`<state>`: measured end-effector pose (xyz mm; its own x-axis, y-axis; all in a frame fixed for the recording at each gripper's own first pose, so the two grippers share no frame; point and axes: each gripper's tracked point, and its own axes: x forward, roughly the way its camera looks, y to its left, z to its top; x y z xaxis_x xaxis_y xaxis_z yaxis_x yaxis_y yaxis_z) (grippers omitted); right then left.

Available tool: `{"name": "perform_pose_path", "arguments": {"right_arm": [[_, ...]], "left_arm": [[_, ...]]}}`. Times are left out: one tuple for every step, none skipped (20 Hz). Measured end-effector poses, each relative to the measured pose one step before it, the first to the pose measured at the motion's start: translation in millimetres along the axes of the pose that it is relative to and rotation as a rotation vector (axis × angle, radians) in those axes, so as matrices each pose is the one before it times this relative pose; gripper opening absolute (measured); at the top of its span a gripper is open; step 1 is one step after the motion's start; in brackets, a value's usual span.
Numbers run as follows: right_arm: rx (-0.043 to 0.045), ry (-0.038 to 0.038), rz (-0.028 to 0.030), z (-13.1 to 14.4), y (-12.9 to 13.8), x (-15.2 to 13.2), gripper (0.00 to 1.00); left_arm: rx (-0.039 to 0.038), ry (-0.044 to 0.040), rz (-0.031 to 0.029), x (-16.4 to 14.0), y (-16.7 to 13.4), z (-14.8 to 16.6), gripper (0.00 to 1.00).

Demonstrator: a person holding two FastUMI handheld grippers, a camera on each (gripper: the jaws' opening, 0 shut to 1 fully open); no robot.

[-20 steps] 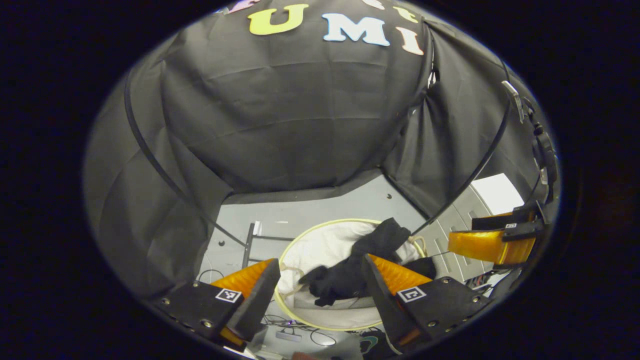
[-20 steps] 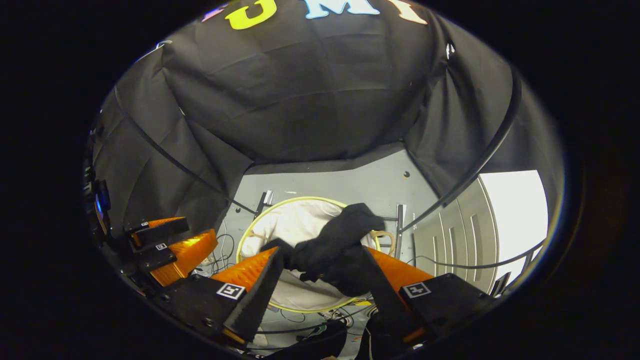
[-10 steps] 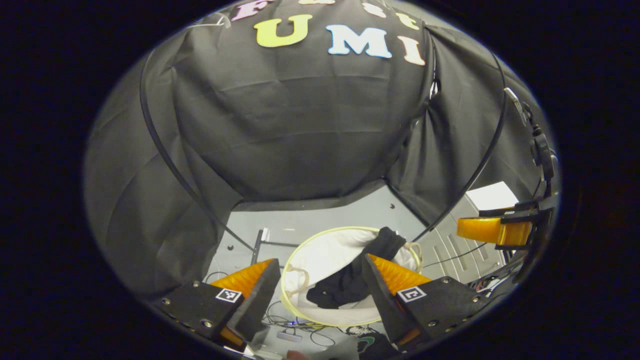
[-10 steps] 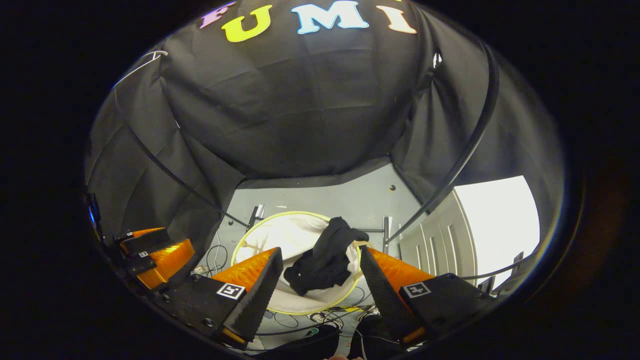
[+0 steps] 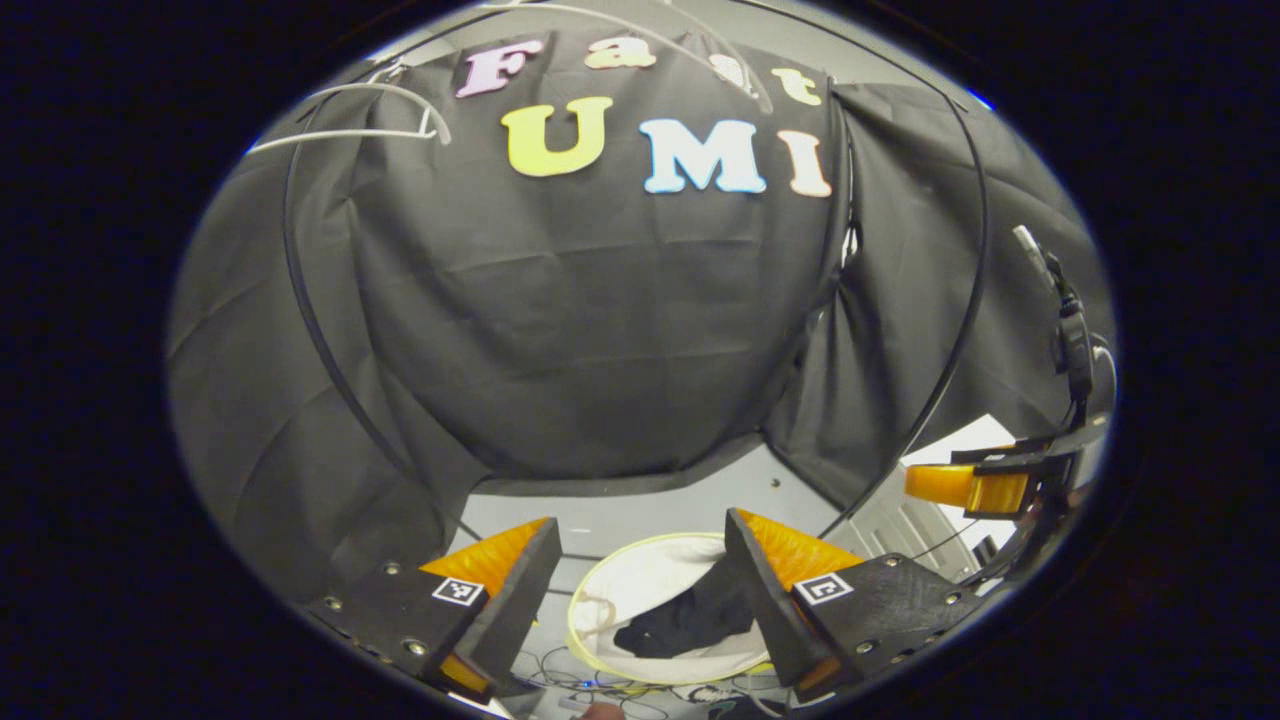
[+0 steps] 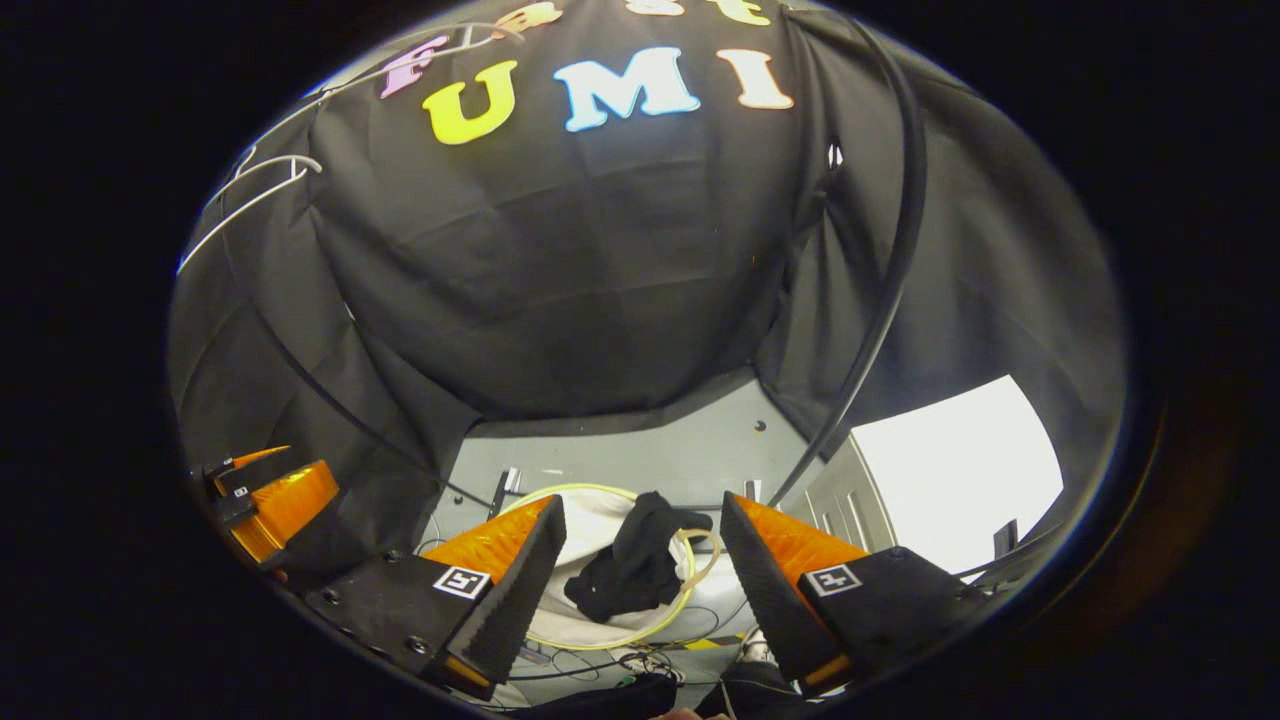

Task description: Grasp the clothes on the hanger with both hands and then place them into the laundry hamper below.

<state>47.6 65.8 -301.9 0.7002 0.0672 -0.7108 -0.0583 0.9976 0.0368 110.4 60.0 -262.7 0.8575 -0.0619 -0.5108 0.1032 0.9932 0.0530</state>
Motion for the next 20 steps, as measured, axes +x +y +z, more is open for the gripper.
{"name": "perform_pose_path", "arguments": {"right_arm": [[-0.00474,-0.01807,-0.00853,6.83,-4.85,-5.21,0.98],[-0.00039,-0.02941,0.00159,11.53,-2.69,-6.47,0.98],[-0.00047,-0.03345,0.0038,10.63,-2.43,-6.67,0.98],[-0.00423,-0.03281,0.00483,10.89,-1.56,-6.55,0.98],[-0.01062,-0.03302,0.00646,9.53,-2.88,-6.91,0.98],[-0.01503,-0.03604,0.00794,10.87,-2.98,-6.5,0.98],[-0.01527,-0.03392,0.00745,10.99,-4.23,-5.72,0.98],[-0.00762,-0.02582,0.00483,9.24,-5.11,-2.9,0.98],[0.00288,-0.01787,0.00329,7.79,-5.65,-2.21,0.98],[0.01236,-0.01611,0.00343,4.83,-5.34,-5.57,0.98],[0.01354,-0.01863,0.0043,9.21,-6.53,-4.48,0.98],[0.01097,-0.02082,-0.00119,9.85,-7.92,-3.77,0.98],[0.00691,-0.02482,-0.00316,9.78,-8.05,-3.85,0.98],[0.00246,-0.03138,-0.00778,12.07,-9.73,-3.18,0.98],[0.00072,-0.0354,-0.00725,12.21,-8.54,-4.01,0.98],[-0.00087,-0.04046,-0.00677,14.18,-7.9,-2.78,0.98],[-0.00054,-0.03728,-0.00796,12.3,-7.66,-3.94,0.98],[0.0057,-0.03307,-0.00442,11.65,-7.77,-3.42,0.93],[0.01203,-0.02737,0.00229,9.36,-5.35,-3.67,0.98],[0.01305,-0.02459,0.0081,10.5,-3.53,-3.24,1.0]], "left_arm": [[0.00249,-0.02266,0.00938,-9.04,-1.96,13.51,0.96],[0.00107,-0.02659,0.01216,-8.89,-1.51,14.47,0.96],[-0.00152,-0.02986,0.01127,-8.04,-2.87,14.08,0.96],[-0.00529,-0.02637,0.01031,-9.15,-4.33,15.58,0.96],[-0.00808,-0.02679,0.00792,-11.81,-3.45,14.01,0.96],[-0.00929,-0.02712,0.00926,-9.49,-4.43,14.59,0.96],[-0.00968,-0.02491,0.00771,-7.64,-4.93,15.04,0.96],[-0.00674,-0.0267,0.00406,-7.14,-5.56,12.74,0.96],[-0.0051,-0.03137,0.00909,-6.86,-6.03,13.77,0.96],[-0.00201,-0.03028,0.01249,-7.54,-5.74,16.76,0.95],[0.00175,-0.02984,0.00835,-6.55,-7.55,16.3,0.95],[0.00557,-0.02868,0.01241,-7.69,-5.27,16.29,0.95],[0.00383,-0.03731,0.01892,-7.37,-1.8,15.21,0.95],[-0.0025,-0.04185,0.01824,-6.86,-1.49,17.92,0.95],[-0.006,-0.0393,0.01073,-7.66,-2.27,14.5,0.95],[-0.00625,-0.03429,0.0072,-6.83,-1.96,15.73,0.95],[-0.00622,-0.0322,0.01039,-5.28,-0.65,12.93,0.95],[-0.00579,-0.02897,0.01,-4.4,-2.36,5.53,0.95],[-0.00927,-0.02285,0.00899,-5.14,-5.38,6.73,0.95],[-0.01101,-0.01662,0.01248,-4.46,-2.22,7.4,0.95]]}}
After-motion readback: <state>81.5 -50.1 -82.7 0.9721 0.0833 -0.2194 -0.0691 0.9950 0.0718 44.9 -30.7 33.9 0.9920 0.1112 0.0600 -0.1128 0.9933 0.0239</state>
